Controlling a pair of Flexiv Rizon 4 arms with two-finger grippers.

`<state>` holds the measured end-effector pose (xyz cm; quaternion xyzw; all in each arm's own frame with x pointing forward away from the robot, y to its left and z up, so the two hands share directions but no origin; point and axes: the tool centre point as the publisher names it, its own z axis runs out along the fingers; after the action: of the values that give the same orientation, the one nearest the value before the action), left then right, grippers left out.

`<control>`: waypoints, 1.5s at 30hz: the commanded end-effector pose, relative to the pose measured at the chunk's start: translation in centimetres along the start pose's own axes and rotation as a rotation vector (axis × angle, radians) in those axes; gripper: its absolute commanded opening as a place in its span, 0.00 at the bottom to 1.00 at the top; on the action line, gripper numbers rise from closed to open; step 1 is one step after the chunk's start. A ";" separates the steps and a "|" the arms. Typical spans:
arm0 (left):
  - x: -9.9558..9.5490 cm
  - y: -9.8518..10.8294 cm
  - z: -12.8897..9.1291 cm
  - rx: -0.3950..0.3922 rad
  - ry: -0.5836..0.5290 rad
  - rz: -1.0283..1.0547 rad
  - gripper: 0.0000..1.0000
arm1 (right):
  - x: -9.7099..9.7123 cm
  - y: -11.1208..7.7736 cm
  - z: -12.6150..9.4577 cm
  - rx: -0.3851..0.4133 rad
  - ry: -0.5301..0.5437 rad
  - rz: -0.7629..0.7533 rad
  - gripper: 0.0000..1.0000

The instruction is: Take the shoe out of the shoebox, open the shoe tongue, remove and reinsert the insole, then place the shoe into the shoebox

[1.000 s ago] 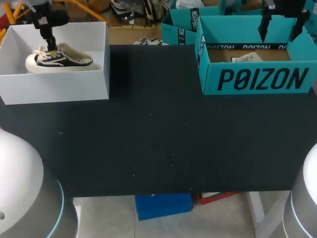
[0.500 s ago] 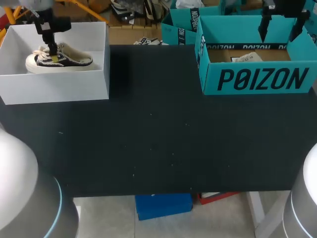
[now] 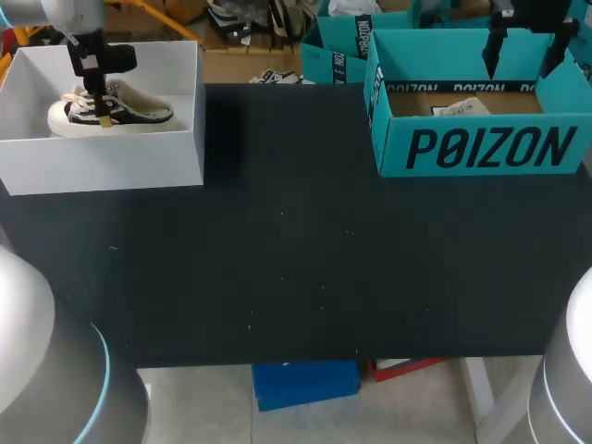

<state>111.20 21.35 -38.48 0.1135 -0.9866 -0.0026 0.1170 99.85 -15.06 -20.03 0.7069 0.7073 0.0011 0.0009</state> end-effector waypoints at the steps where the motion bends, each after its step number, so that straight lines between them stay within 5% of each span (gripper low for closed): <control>1: -1.0 -0.2 0.6 -0.010 0.017 0.003 0.45 | 0.0 0.1 0.0 0.002 -0.001 0.000 1.00; 9: -1.3 -0.3 1.3 -0.017 0.024 0.010 0.42 | 0.0 0.1 0.0 0.002 -0.001 0.000 1.00; 12: -1.3 -0.2 1.3 -0.020 0.024 0.012 0.00 | 0.0 0.1 0.0 0.002 -0.001 0.000 1.00; 28: -0.2 -0.1 -1.3 -0.013 -0.016 0.037 0.00 | 0.0 0.1 0.0 0.002 -0.001 0.000 1.00; 45: 3.0 -1.2 -11.0 -0.021 -0.199 0.044 0.00 | 0.0 0.1 0.0 0.002 -0.001 0.000 1.00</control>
<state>113.88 20.17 -30.96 0.0924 -0.9928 -0.0135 0.0748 99.85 -15.06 -20.02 0.7069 0.7073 0.0011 0.0009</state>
